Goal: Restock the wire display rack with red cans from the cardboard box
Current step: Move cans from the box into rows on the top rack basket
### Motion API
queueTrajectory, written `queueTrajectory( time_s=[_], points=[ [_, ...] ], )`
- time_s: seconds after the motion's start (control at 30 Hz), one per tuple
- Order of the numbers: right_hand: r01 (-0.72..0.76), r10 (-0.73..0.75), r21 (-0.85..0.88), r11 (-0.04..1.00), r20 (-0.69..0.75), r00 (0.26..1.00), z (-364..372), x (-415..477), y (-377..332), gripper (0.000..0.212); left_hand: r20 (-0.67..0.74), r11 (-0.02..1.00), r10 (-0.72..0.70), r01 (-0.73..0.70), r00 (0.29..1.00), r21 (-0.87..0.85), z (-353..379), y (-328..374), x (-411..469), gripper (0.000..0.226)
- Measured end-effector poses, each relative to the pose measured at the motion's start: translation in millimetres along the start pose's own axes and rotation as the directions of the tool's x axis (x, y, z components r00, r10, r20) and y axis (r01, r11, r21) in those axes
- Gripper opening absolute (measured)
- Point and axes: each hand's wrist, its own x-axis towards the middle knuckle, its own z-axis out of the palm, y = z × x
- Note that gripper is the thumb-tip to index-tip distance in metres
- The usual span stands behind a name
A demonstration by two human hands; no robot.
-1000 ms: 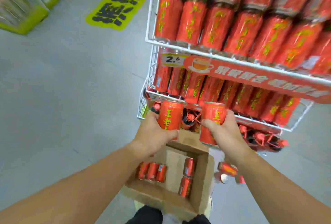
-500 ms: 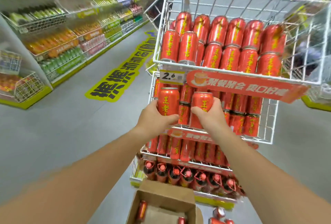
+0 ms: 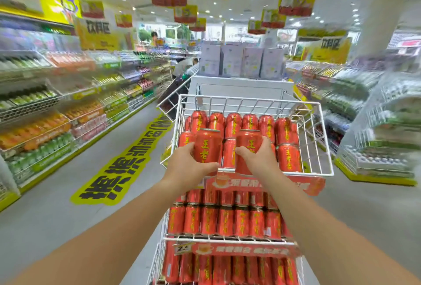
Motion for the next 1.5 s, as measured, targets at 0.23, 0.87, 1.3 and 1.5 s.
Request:
queueTrajectory(
  time_s=[0.23, 0.87, 1.3, 1.5],
  points=[
    [-0.042, 0.038, 0.063, 0.997, 0.071, 0.997, -32.3, 53.8, 12.0, 0.088, -0.084, 0.994, -0.005, 0.014, 0.996, 0.105, 37.8, 24.5, 37.9, 0.034],
    [-0.088, 0.096, -0.056, 0.995, 0.163, 0.982, -0.8, 121.5, 71.0, 0.074, -0.077, 0.83, -0.13, 0.15, 0.989, 0.538, 121.9, 5.6, 93.5, 0.056],
    [-0.106, 0.126, -0.128, 0.986, 0.158, 0.979, -4.5, 118.3, 78.3, 0.079, 0.049, 0.602, 0.054, -0.072, 0.997, 0.795, 119.4, -3.6, 95.7, 0.095],
    [-0.062, 0.081, -0.145, 0.987, 0.133, 0.988, -4.1, 118.5, 81.5, 0.074, -0.001, 0.497, 0.149, -0.074, 0.989, 0.865, 123.2, -6.6, 100.4, 0.097]
  ],
)
